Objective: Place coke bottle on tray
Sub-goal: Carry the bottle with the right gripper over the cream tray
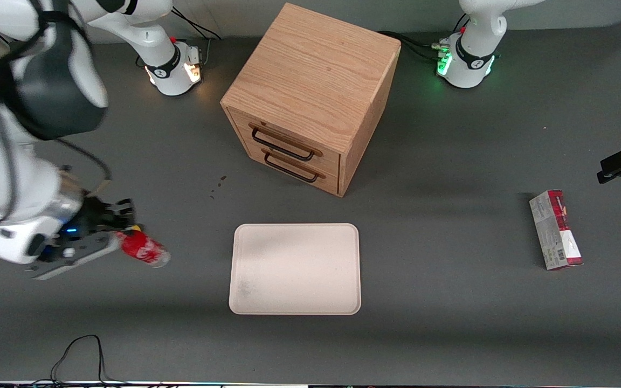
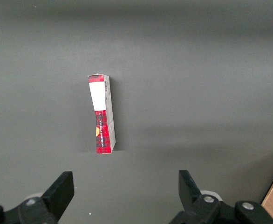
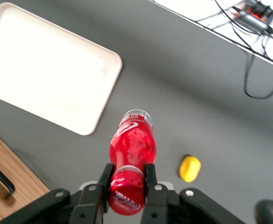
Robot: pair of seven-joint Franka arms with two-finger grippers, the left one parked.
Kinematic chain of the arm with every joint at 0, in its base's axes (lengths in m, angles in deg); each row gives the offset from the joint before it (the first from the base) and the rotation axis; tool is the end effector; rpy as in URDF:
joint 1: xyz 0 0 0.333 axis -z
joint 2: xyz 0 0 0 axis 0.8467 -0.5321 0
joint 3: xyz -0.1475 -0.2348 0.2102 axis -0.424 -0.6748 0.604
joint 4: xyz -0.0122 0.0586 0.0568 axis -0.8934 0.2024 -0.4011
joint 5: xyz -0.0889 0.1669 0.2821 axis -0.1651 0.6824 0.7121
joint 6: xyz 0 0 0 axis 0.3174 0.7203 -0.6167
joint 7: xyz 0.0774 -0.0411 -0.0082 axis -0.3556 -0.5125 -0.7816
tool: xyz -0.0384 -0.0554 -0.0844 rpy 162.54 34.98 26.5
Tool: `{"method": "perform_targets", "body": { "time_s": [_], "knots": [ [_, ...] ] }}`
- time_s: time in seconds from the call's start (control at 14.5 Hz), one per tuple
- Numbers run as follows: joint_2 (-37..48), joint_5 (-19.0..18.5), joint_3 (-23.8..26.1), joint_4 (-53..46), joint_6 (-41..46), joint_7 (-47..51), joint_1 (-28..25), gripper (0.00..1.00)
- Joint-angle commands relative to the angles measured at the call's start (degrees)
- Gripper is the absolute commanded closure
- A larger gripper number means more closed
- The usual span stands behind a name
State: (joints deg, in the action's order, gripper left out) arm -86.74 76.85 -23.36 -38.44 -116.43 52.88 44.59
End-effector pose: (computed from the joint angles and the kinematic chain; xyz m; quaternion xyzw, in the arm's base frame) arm 0.6430 0.1879 0.5921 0.9787 0.2032 0.0149 0.0246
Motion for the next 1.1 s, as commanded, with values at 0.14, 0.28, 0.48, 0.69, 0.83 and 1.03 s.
{"method": "perform_targets", "body": {
  "time_s": [0.14,0.28,0.48,0.69,0.83,1.03],
  "knots": [
    [-2.0,-1.7,0.1,-3.5,-1.3,10.0,-7.0,0.91],
    [-2.9,-1.7,0.3,-3.4,-3.3,9.9,-7.0,0.91],
    [-6.2,-1.6,0.3,-3.4,-8.1,9.8,-7.0,0.91],
    [-10.2,-1.4,0.2,-3.3,-12.0,9.4,-6.9,0.89],
    [-12.7,-1.1,0.2,-3.1,-13.6,9.0,-6.7,0.84],
    [-16.4,-1.1,0.2,-3.0,-16.9,6.0,-6.4,0.84]
  ]
}}
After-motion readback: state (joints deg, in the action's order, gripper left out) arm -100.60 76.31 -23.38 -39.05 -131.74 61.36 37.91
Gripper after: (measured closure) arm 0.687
